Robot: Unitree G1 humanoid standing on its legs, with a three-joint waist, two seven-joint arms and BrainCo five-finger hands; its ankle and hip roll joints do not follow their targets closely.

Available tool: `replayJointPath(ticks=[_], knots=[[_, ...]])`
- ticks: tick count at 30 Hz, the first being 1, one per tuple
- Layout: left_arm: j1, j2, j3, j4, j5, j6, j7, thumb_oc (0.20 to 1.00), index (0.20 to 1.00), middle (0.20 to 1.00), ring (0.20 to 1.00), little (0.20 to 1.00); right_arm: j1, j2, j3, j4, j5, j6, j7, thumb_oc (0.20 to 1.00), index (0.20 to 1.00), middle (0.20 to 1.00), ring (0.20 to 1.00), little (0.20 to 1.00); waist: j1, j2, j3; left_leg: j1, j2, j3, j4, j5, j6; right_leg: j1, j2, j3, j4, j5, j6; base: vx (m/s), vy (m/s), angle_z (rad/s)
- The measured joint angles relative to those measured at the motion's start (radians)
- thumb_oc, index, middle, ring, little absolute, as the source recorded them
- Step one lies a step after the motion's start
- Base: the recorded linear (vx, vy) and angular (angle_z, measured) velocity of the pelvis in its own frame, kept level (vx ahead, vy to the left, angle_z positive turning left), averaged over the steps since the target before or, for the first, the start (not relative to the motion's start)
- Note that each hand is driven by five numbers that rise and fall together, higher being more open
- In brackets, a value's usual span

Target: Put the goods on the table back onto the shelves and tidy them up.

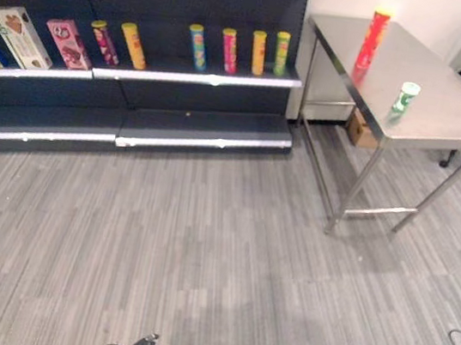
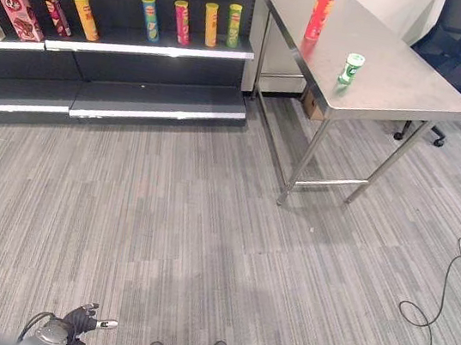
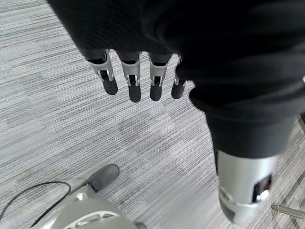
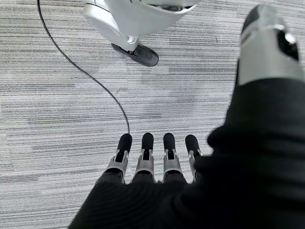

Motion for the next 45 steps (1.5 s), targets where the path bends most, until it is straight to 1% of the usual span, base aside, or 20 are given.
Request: replayJointPath(ticks=[11, 17, 20, 23, 24, 26, 27, 29, 30, 32, 33, 35, 36, 38, 39, 41, 42, 43, 44, 45], knots=[[0.006, 0.001, -0.001, 0.035, 0.018, 0.003, 0.001, 1.0, 1.0, 1.0, 1.0, 1.0, 0.005, 0.0, 0.001, 0.0, -0.003, 0.001, 0.001, 1.0, 1.0, 1.0, 1.0, 1.0, 0.001, -0.008, -0.028, -0.001, -0.005, 0.005, 0.0, 0.0, 0.001, -0.004, -0.002, 0.009, 0.0, 0.008, -0.006, 0.0, 0.038, -0.02], [0.007, 0.002, -0.002, 0.035, 0.019, 0.003, 0.0, 1.0, 1.0, 1.0, 1.0, 1.0, 0.001, 0.0, 0.003, 0.001, -0.004, 0.004, 0.011, 1.0, 1.0, 1.0, 1.0, 1.0, 0.001, -0.01, -0.032, -0.008, -0.009, 0.027, -0.001, -0.001, 0.002, -0.027, -0.005, 0.034, 0.0, 0.016, 0.008, -0.01, 0.103, -0.11], [-0.002, 0.004, -0.003, 0.032, 0.018, 0.002, 0.0, 1.0, 1.0, 1.0, 1.0, 1.0, 0.006, -0.001, 0.003, 0.005, -0.004, 0.005, 0.011, 1.0, 1.0, 1.0, 1.0, 1.0, -0.005, -0.017, -0.033, -0.023, -0.03, 0.031, -0.001, 0.0, 0.012, -0.049, -0.015, 0.049, 0.006, 0.032, 0.019, -0.03, 0.282, -0.14], [-0.027, 0.013, -0.002, 0.033, 0.017, 0.001, 0.0, 1.0, 1.0, 1.0, 1.0, 1.0, -0.044, -0.005, 0.002, 0.003, -0.004, 0.005, 0.011, 1.0, 1.0, 1.0, 1.0, 1.0, -0.009, -0.008, -0.007, -0.062, -0.047, 0.048, -0.002, 0.0, 0.042, -0.103, -0.032, 0.078, 0.022, 0.071, 0.041, -0.02, 0.195, -0.32], [-0.036, 0.016, -0.001, 0.033, 0.017, 0.001, 0.0, 1.0, 1.0, 1.0, 1.0, 1.0, -0.061, -0.006, 0.001, 0.003, -0.003, 0.005, 0.01, 1.0, 1.0, 1.0, 1.0, 1.0, -0.015, -0.003, 0.011, -0.066, -0.05, 0.056, -0.002, -0.002, 0.05, -0.117, -0.04, 0.081, 0.043, 0.075, 0.047, 0.05, 0.139, -0.13], [-0.039, 0.025, 0.001, 0.031, 0.015, 0.0, 0.001, 1.0, 1.0, 1.0, 1.0, 1.0, -0.076, -0.003, 0.001, 0.004, -0.003, 0.005, 0.011, 1.0, 1.0, 1.0, 1.0, 1.0, -0.017, 0.013, 0.028, -0.069, -0.053, 0.071, -0.002, -0.008, 0.072, -0.156, -0.071, 0.042, 0.11, 0.034, 0.08, 0.06, 0.149, -0.18], [-0.04, 0.03, -0.004, 0.033, 0.012, 0.0, 0.001, 1.0, 1.0, 1.0, 1.0, 1.0, -0.075, -0.003, 0.001, 0.005, -0.003, 0.004, 0.011, 1.0, 1.0, 1.0, 1.0, 1.0, -0.021, 0.01, 0.03, -0.067, -0.061, 0.072, -0.002, -0.01, 0.08, -0.175, -0.094, 0.026, 0.183, 0.021, 0.089, 0.05, 0.126, -0.14], [-0.044, 0.033, -0.018, 0.035, 0.012, 0.0, 0.001, 1.0, 1.0, 1.0, 1.0, 1.0, -0.077, -0.008, -0.001, 0.005, -0.002, 0.003, 0.01, 1.0, 1.0, 1.0, 1.0, 1.0, -0.026, 0.026, 0.052, -0.059, -0.058, 0.069, -0.002, -0.008, 0.094, -0.242, -0.105, 0.013, 0.321, 0.01, 0.097, 0.04, 0.074, -0.06], [-0.047, 0.029, -0.032, 0.035, 0.012, 0.001, 0.001, 1.0, 1.0, 1.0, 1.0, 1.0, -0.084, -0.013, -0.002, 0.003, 0.0, 0.003, 0.009, 1.0, 1.0, 1.0, 1.0, 1.0, -0.025, 0.042, 0.078, -0.047, -0.055, 0.059, -0.002, -0.004, 0.117, -0.293, -0.112, 0.021, 0.421, -0.01, 0.112, 0.04, 0.002, -0.02], [-0.042, 0.032, -0.031, 0.036, 0.012, 0.001, 0.001, 1.0, 1.0, 1.0, 1.0, 1.0, -0.08, -0.013, -0.001, -0.001, 0.006, 0.003, 0.007, 1.0, 1.0, 1.0, 1.0, 1.0, -0.035, 0.036, 0.082, -0.036, -0.064, 0.064, -0.002, -0.011, 0.116, -0.321, -0.116, 0.035, 0.38, -0.027, 0.125, 0.09, -0.021, 0.02], [-0.046, 0.034, -0.034, 0.037, 0.012, 0.0, 0.003, 1.0, 1.0, 1.0, 1.0, 1.0, -0.083, -0.013, 0.0, -0.001, 0.007, 0.001, 0.006, 1.0, 1.0, 1.0, 1.0, 1.0, -0.037, 0.035, 0.084, -0.039, -0.072, 0.059, -0.002, -0.015, 0.112, -0.33, -0.112, 0.047, 0.31, -0.024, 0.129, 0.11, -0.036, 0.02], [-0.062, 0.03, -0.033, 0.042, 0.012, 0.0, 0.002, 1.0, 1.0, 1.0, 1.0, 1.0, -0.093, -0.01, 0.0, -0.001, 0.007, 0.001, 0.002, 1.0, 1.0, 1.0, 1.0, 1.0, -0.045, 0.017, 0.094, -0.041, -0.082, 0.055, -0.002, -0.016, 0.114, -0.317, -0.098, 0.074, 0.091, -0.014, 0.138, 0.15, -0.078, 0.09], [-0.063, 0.027, -0.033, 0.042, 0.012, 0.0, 0.002, 1.0, 1.0, 1.0, 1.0, 1.0, -0.089, -0.008, 0.0, -0.015, 0.007, 0.002, 0.0, 1.0, 1.0, 1.0, 1.0, 1.0, -0.046, 0.012, 0.095, -0.034, -0.087, 0.052, -0.002, -0.022, 0.113, -0.323, -0.09, 0.076, 0.043, -0.004, 0.137, 0.18, -0.092, 0.07], [-0.068, 0.024, -0.032, 0.042, 0.012, 0.0, 0.002, 1.0, 1.0, 1.0, 1.0, 1.0, -0.076, -0.004, 0.0, -0.02, 0.007, 0.003, 0.0, 1.0, 1.0, 1.0, 1.0, 1.0, -0.046, 0.006, 0.094, -0.017, -0.089, 0.051, -0.002, -0.039, 0.1, -0.326, -0.075, 0.084, -0.003, 0.004, 0.136, 0.23, -0.114, 0.08], [-0.063, 0.019, -0.03, 0.041, 0.012, 0.0, 0.001, 1.0, 1.0, 1.0, 1.0, 1.0, -0.064, -0.005, -0.002, -0.021, 0.007, 0.003, 0.001, 1.0, 1.0, 1.0, 1.0, 1.0, -0.05, 0.006, 0.093, 0.002, -0.091, 0.033, -0.002, -0.052, 0.092, -0.318, -0.075, 0.062, -0.001, 0.017, 0.135, 0.26, -0.148, 0.25], [-0.058, 0.015, -0.027, 0.039, 0.012, -0.001, 0.001, 1.0, 1.0, 1.0, 1.0, 1.0, -0.04, -0.007, -0.002, -0.02, 0.007, 0.006, 0.001, 1.0, 1.0, 1.0, 1.0, 1.0, -0.05, 0.002, 0.083, 0.041, -0.089, 0.004, -0.002, -0.077, 0.077, -0.285, -0.078, 0.035, -0.001, 0.036, 0.12, 0.38, -0.227, 0.46], [-0.043, 0.002, -0.02, 0.047, 0.013, 0.0, 0.002, 1.0, 1.0, 1.0, 1.0, 1.0, -0.029, -0.009, -0.002, -0.009, 0.007, 0.006, 0.001, 1.0, 1.0, 1.0, 1.0, 1.0, -0.051, 0.013, 0.073, 0.088, -0.067, -0.025, -0.002, -0.111, 0.042, -0.234, -0.06, 0.037, 0.001, 0.094, 0.084, 0.53, -0.343, 0.81], [-0.028, -0.017, -0.019, 0.076, 0.013, -0.001, 0.001, 1.0, 1.0, 1.0, 1.0, 1.0, 0.0, -0.017, 0.001, -0.007, 0.007, 0.007, 0.005, 1.0, 1.0, 1.0, 1.0, 1.0, -0.053, 0.042, 0.033, 0.127, -0.015, -0.06, -0.002, -0.14, 0.004, -0.179, -0.014, 0.033, 0.0, 0.132, 0.049, 0.67, -0.548, 0.85], [-0.004, -0.02, -0.021, 0.082, 0.013, -0.002, 0.001, 1.0, 1.0, 1.0, 1.0, 1.0, -0.017, -0.042, 0.0, 0.012, 0.007, 0.004, 0.007, 1.0, 1.0, 1.0, 1.0, 1.0, -0.044, 0.06, -0.001, 0.167, 0.041, -0.062, 0.023, -0.148, -0.022, -0.122, 0.046, 0.038, -0.001, 0.108, -0.004, 0.72, -0.638, 0.78], [0.004, -0.018, -0.024, 0.081, 0.014, -0.001, 0.0, 1.0, 1.0, 1.0, 1.0, 1.0, -0.038, -0.065, 0.005, -0.001, 0.007, 0.0, 0.009, 1.0, 1.0, 1.0, 1.0, 1.0, -0.045, 0.035, -0.019, 0.135, 0.053, -0.065, 0.136, -0.155, -0.033, -0.086, 0.048, 0.028, 0.0, 0.081, -0.038, 0.59, -0.563, 0.48]])
